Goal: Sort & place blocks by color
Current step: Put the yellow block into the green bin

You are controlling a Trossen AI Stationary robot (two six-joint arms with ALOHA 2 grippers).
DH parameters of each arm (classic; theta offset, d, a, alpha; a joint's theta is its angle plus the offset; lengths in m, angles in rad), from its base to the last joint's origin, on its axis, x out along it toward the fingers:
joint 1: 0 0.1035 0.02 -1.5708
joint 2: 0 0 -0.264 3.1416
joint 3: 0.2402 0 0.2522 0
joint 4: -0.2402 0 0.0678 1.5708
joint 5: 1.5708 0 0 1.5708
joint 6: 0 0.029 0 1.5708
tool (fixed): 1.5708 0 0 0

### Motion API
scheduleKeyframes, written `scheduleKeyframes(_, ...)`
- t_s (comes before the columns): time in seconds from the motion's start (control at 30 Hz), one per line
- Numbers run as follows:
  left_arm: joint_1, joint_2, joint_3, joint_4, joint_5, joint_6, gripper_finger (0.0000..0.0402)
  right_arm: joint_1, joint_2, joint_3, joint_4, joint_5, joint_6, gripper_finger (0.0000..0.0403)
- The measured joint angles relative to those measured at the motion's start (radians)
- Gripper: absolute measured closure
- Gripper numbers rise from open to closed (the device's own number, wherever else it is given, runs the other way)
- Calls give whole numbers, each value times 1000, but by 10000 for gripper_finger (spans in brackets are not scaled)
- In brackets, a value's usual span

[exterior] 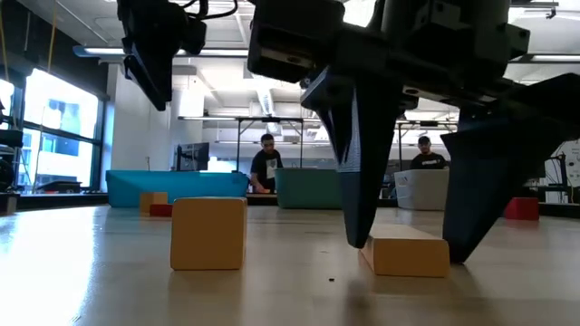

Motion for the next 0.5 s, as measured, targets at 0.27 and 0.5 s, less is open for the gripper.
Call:
scheduleKeyframes(0.27, 1, 0, 0, 0, -53, 28, 193, 0, 2, 0, -27, -14, -1, 233)
scheduleKeyframes(0.5, 2, 0, 0, 1, -96, 54, 193, 0, 1, 2, -51, -14, -22, 310)
